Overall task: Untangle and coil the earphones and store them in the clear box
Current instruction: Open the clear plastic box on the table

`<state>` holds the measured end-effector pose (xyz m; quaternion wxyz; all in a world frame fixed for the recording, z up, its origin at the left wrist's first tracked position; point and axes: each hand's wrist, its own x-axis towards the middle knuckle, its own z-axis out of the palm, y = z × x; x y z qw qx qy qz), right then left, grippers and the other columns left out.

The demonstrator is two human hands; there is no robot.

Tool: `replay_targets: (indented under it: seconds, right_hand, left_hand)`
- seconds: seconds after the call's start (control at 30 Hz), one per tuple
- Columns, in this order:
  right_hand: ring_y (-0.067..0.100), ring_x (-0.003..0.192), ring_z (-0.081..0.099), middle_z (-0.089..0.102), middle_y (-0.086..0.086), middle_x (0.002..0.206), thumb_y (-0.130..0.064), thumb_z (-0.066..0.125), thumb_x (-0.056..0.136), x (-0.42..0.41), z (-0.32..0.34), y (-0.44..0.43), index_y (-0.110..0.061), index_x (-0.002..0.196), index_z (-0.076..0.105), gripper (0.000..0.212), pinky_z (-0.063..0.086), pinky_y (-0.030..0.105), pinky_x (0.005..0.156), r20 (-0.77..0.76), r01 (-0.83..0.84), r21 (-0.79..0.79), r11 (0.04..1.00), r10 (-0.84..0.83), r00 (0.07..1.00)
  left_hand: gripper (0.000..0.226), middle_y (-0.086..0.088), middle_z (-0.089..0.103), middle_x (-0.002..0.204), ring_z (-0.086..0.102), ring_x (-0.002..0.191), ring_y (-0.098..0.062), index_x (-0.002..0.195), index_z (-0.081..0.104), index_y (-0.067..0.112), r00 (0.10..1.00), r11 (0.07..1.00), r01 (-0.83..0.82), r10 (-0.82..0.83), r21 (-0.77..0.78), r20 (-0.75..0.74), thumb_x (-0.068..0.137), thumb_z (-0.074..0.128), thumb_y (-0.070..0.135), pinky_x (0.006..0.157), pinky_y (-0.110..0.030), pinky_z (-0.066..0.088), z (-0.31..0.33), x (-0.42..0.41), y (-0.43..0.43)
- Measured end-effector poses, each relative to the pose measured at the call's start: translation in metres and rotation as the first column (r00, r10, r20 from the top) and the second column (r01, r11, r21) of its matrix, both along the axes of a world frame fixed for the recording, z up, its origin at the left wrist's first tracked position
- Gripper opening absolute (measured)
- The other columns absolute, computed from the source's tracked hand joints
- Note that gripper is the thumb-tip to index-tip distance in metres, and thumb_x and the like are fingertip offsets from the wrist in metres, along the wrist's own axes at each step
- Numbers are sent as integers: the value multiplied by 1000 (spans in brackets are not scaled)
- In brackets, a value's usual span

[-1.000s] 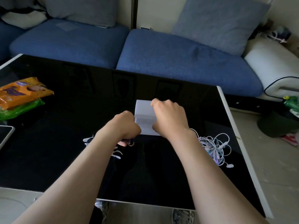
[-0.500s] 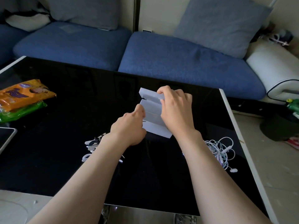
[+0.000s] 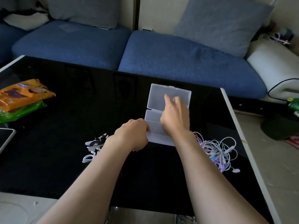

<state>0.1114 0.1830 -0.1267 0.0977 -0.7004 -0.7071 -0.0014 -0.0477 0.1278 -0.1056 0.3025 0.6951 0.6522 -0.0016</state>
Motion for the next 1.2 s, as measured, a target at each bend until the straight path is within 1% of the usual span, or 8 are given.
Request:
replay_targets:
  seconds: [0.23,0.37,0.6,0.73,0.83,1.0,1.1,1.2]
  right_hand:
    - [35,153,33,38,19,164,-34,32,111,11,-11,-3,-23,162,39,53,23,50,124,-88,-110,-295,949,87,992]
    - [34,149,39,46,19,157,-16,46,106,14,-2,-10,-15,153,54,47,33,49,121,-251,-184,-198,963,132,959]
    - [14,113,66,71,-1,123,-15,54,102,6,34,-38,-22,137,68,38,54,29,95,-686,-169,-93,981,60,725]
    - [9,107,73,79,-8,108,-24,60,95,10,45,-48,-31,144,63,50,58,41,103,-858,-275,-180,944,-14,514]
    - [14,111,75,79,-8,117,-21,71,87,24,44,-50,-34,142,65,57,59,42,102,-883,-351,-249,903,-62,466]
    - [23,105,78,77,0,121,-4,83,91,28,40,-56,-24,134,71,49,67,44,83,-907,-392,-304,869,-138,398]
    - [25,98,80,79,4,116,-5,83,91,27,37,-54,-22,130,72,44,67,44,83,-895,-362,-302,882,-131,427]
    - [30,92,81,77,8,120,-1,81,91,28,37,-50,-17,135,69,48,68,44,82,-893,-350,-357,866,-206,400]
  left_hand:
    - [49,-2,60,124,70,88,-26,138,60,38,1000,1000,1,-1,25,19,92,66,21,85,-45,63,9,-4,1]
    - [18,1,66,94,71,78,-24,109,68,25,937,960,-197,125,198,327,99,67,40,75,-44,63,26,0,0]
    - [28,-17,65,89,67,81,-33,121,60,17,575,891,-360,445,-276,686,102,40,21,69,-42,52,43,19,1]
    - [32,-27,64,118,69,98,-33,133,54,6,583,924,-257,382,-283,717,101,47,10,73,-43,57,44,18,-1]
    - [15,-34,67,109,69,90,-33,104,64,-2,612,937,-200,348,-286,710,106,55,10,88,-52,61,45,16,-3]
    - [17,-18,62,89,60,77,-26,102,68,-5,635,930,-189,361,-316,683,103,53,4,81,-48,57,43,20,-5]
    - [32,-22,60,90,55,77,-32,97,64,-11,608,892,-248,447,-377,657,71,51,2,77,-45,41,45,20,-4]
    - [41,-24,69,99,66,89,-36,108,71,-8,714,927,-251,372,-279,593,73,51,2,81,-42,54,40,20,-1]
